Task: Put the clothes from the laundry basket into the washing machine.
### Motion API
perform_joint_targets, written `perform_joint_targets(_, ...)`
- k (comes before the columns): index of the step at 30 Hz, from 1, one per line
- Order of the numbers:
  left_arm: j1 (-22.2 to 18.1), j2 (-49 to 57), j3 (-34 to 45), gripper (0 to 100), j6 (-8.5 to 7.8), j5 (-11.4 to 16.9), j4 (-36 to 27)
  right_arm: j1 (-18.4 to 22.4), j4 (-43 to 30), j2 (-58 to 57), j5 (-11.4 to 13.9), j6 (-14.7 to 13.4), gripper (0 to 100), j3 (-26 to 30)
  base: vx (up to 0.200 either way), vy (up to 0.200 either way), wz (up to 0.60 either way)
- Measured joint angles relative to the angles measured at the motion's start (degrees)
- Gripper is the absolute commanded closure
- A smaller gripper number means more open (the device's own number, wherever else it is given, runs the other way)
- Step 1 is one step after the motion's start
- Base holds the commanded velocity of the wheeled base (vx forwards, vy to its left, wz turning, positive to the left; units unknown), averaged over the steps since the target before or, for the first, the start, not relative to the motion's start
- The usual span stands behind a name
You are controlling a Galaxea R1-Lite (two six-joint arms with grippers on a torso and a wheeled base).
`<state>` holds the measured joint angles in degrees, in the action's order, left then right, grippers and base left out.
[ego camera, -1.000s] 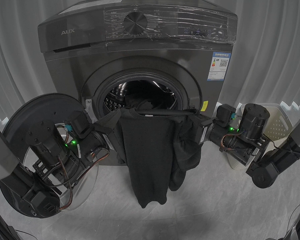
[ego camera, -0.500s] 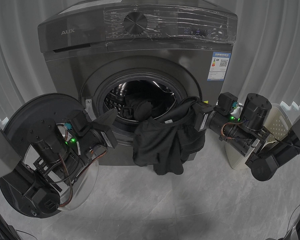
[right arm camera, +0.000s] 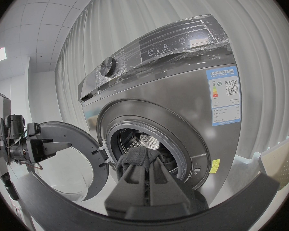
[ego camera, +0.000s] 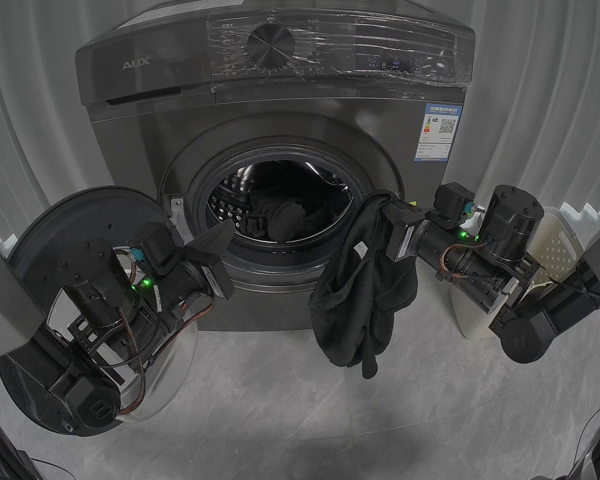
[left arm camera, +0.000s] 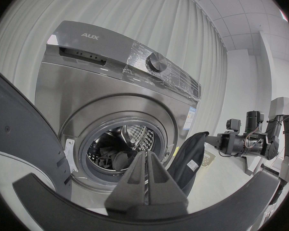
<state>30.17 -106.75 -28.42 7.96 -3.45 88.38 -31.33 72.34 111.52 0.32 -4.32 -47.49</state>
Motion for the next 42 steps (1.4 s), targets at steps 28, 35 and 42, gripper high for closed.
perform_joint_targets(28, -1.05, -16.43, 0.34, 0, -4.74, 17.51, 0.29, -4.45, 0.02, 0.13, -0.22, -0.44, 100, -1.54, 0.0, 0.0, 0.0)
perform_joint_targets(35, -1.27, -20.26, -4.55, 0, -5.58, 17.76, 0.2, -5.77, 0.0, 0.16, -0.18, -0.5, 100, -1.78, 0.0, 0.0, 0.0)
perform_joint_targets(42, -2.0, -24.55, -10.86, 0, -6.11, 17.81, -0.15, -6.64, 0.05, 0.09, -0.18, -0.61, 100, -1.67, 0.0, 0.0, 0.0)
